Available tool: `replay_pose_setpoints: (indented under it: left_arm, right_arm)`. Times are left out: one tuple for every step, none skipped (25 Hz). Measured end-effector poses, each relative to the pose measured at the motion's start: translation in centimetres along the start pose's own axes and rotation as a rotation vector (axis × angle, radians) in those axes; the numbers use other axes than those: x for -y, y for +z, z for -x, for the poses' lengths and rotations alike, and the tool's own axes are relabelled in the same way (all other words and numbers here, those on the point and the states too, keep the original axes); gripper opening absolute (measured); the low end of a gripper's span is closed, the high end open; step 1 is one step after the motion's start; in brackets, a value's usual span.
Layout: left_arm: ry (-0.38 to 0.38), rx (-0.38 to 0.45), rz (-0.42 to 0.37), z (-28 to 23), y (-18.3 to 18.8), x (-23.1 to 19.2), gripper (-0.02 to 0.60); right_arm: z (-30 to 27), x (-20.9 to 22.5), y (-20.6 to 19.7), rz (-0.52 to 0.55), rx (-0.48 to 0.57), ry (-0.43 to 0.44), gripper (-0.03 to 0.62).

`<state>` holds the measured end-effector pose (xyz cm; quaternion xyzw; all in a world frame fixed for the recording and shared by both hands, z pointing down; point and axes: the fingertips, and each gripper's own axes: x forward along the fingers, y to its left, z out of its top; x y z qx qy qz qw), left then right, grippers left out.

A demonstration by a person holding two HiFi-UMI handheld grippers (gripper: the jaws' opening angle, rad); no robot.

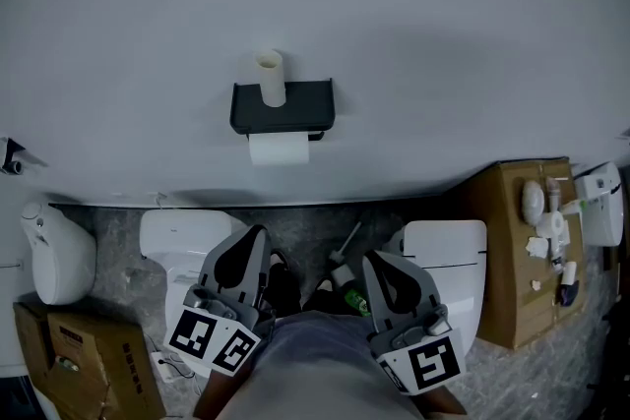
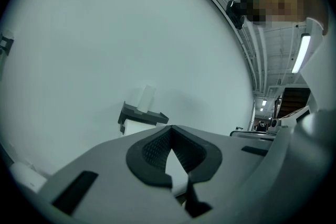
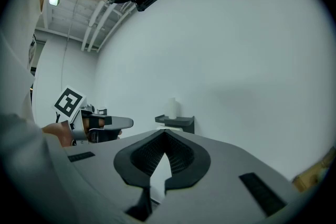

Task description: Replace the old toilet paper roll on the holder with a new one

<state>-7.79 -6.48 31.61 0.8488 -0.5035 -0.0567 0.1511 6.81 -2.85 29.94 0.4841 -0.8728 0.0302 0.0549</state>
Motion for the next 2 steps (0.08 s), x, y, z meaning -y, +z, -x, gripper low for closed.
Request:
replay_pose_setpoints:
  left_arm:
    - [0.0, -0.001, 0.0, -0.05, -0.08, 0.1, 0.005]
    - [0.0, -0.002, 0.001, -0.09, -0.15, 0.21, 0.005]
  right_arm:
    - [0.03, 0.06, -0.02, 0.0, -0.001, 0.003, 0.017]
    - [0.06, 0.12, -0.04, -0.001, -0.003, 0.006, 0.017]
